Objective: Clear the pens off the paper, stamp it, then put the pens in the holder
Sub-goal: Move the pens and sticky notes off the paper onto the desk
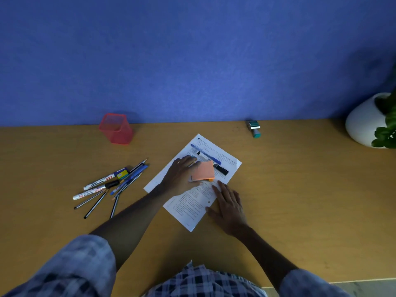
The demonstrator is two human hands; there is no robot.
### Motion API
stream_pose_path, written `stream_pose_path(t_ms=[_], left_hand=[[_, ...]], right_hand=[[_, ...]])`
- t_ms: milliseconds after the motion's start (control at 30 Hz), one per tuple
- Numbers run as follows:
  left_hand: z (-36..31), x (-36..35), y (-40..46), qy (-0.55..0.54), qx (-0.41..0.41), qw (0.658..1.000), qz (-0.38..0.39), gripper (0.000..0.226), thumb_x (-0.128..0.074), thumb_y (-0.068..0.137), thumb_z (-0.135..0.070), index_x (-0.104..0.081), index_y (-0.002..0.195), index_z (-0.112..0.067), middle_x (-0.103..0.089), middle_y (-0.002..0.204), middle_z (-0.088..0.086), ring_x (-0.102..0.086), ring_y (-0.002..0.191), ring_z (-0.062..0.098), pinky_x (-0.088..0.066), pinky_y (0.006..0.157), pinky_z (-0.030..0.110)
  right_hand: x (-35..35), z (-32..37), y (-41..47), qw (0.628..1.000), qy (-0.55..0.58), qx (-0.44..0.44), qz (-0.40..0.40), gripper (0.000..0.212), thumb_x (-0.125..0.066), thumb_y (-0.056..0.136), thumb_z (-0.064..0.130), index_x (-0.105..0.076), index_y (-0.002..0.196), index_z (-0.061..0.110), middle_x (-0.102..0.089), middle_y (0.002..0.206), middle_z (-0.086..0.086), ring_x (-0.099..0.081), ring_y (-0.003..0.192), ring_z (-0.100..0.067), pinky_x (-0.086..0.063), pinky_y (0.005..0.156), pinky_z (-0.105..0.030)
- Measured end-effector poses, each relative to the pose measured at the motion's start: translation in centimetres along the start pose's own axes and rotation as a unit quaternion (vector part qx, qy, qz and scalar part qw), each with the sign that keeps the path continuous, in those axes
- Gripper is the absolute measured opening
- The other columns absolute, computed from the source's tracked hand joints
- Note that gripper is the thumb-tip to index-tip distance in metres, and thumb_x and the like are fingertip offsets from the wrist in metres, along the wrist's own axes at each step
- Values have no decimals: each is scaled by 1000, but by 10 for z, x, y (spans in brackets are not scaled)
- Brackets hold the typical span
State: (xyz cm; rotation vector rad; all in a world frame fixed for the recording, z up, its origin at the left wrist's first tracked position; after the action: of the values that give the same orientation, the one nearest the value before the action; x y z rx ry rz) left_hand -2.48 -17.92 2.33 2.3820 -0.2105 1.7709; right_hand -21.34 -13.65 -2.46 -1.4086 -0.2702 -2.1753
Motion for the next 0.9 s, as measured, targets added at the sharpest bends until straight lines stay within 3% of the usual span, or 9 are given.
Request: stream_pose_path(t_ms=[167, 300, 533, 667, 900], left_hand=[[-19, -14, 19, 15, -26, 999, 26, 76, -73, 80, -47, -43, 142, -16, -47, 146, 6, -41, 136, 28, -34, 109, 44], [-21, -23, 19, 1, -16, 999, 40, 66, -74, 81, -40, -49, 139, -19, -54, 139, 4, -46, 131, 25, -35, 110, 40], [-30, -17, 17, 10, -32, 999, 14, 49, -70, 86, -38, -60, 130, -17, -65, 120, 5, -60, 111, 24, -50, 88, 35], [-29, -18, 11, -9, -27, 999, 24, 47, -65, 91, -35, -56, 134, -17, -61, 126, 5, -57, 115, 22, -50, 85, 33], [-10, -12, -8, 7, 4, 1000, 8, 43, -63, 92, -36, -60, 130, -16, -61, 131, 1, -57, 119, 19, -50, 90, 30]], right_hand=[[-3, -2, 0, 1000, 5, -4, -6, 75, -37, 90, 67, -17, 152, 30, -9, 163, 6, -14, 150, -21, -2, 122, -45], [-5, -3, 0, 1000, 3, -12, -4, 74, -36, 90, 67, -14, 152, 33, -5, 163, 10, -12, 151, -19, 3, 121, -41], [-1, 1, -1, 1000, 11, -10, -10, 73, -37, 91, 65, -16, 152, 31, 0, 160, 13, -12, 151, -20, -2, 123, -45], [-3, -1, -1, 1000, -4, -15, 5, 74, -35, 92, 65, -11, 153, 31, 2, 162, 10, -5, 151, -18, -3, 124, -46], [0, 1, -2, 1000, 1, 1, -15, 74, -36, 91, 66, -19, 152, 27, -10, 163, 5, -14, 150, -21, -6, 123, -45]])
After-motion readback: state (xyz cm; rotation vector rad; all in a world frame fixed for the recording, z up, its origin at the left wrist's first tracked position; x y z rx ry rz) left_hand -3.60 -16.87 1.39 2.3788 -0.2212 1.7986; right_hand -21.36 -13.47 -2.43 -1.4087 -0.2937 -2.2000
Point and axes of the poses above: each hand's wrist, its own y-axis towards the middle knuckle, its own x-axis out of the back of the hand, z = x × y, the point moved 6 cm from there along y, towards the middle knuckle
